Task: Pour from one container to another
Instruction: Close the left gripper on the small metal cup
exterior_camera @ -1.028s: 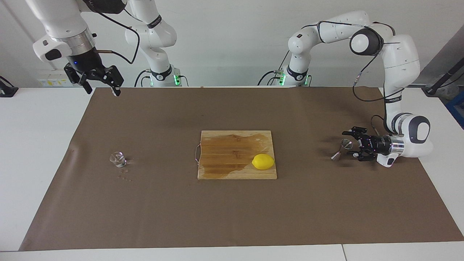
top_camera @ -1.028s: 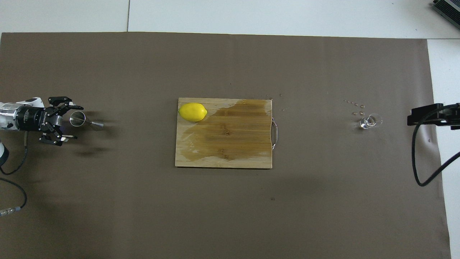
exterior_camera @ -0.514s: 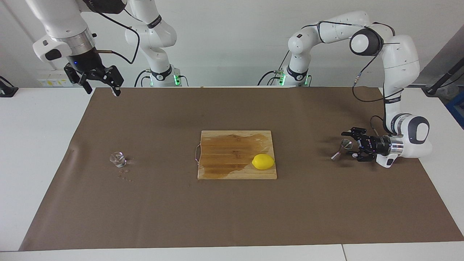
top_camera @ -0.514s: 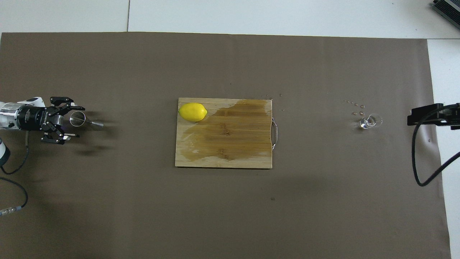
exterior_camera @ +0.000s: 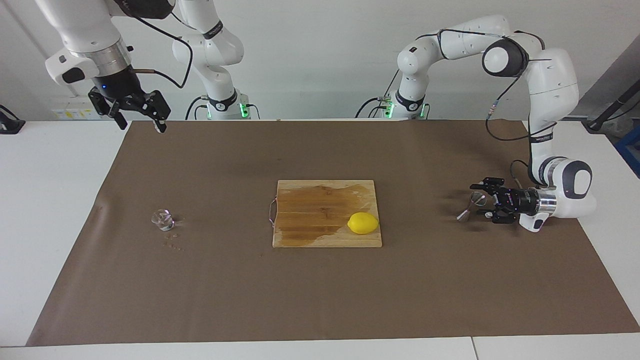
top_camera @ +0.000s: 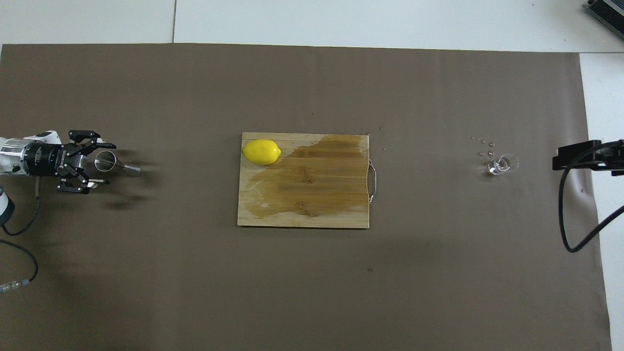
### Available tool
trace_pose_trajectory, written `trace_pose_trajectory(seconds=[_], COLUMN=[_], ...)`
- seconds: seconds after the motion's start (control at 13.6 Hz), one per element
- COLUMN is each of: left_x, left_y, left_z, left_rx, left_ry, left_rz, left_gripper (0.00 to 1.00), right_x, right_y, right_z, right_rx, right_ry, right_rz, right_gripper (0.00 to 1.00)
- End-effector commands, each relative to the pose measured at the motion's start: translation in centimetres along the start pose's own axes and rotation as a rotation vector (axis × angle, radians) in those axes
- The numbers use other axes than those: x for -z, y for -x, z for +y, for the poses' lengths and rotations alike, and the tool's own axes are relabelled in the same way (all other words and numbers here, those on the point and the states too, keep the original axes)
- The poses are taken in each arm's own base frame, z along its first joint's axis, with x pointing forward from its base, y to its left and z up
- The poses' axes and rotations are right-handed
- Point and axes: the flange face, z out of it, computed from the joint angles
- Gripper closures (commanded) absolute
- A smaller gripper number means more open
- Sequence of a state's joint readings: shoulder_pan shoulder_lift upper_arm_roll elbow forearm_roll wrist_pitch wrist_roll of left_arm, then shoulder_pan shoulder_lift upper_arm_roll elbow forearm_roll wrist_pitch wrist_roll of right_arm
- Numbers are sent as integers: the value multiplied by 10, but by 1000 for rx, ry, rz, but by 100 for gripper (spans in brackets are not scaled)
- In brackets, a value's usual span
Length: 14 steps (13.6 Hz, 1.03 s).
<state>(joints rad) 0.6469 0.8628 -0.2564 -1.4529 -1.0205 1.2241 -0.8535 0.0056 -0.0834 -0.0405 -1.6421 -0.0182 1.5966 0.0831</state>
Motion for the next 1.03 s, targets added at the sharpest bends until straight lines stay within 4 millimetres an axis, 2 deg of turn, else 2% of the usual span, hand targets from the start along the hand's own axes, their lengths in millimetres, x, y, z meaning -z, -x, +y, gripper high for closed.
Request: trace_pose_trajectory(seconds=[0.0, 0.15, 0.66, 0.73, 0.95], left_x=[2, 3, 1, -1, -5], left_y=[-3, -3, -1, -1, 7], left_z=[2, 2, 4, 5, 10], left_rx=[-7, -7, -13, -16, -31], left_ry=[0, 1, -2, -3, -11], left_rz=[19, 20, 17, 15, 15], left_gripper=[24, 36, 66, 69, 69], right_x=[4, 4, 4, 4, 4], right_y=[2, 2, 2, 2, 2], right_z=[0, 0, 0, 0, 0], right_rx=[-2, -2, -2, -2, -2], right_ry=[-6, -6, -6, -6, -6], right_rz=[8, 8, 8, 8, 8], right_gripper=[0, 0, 0, 0, 0])
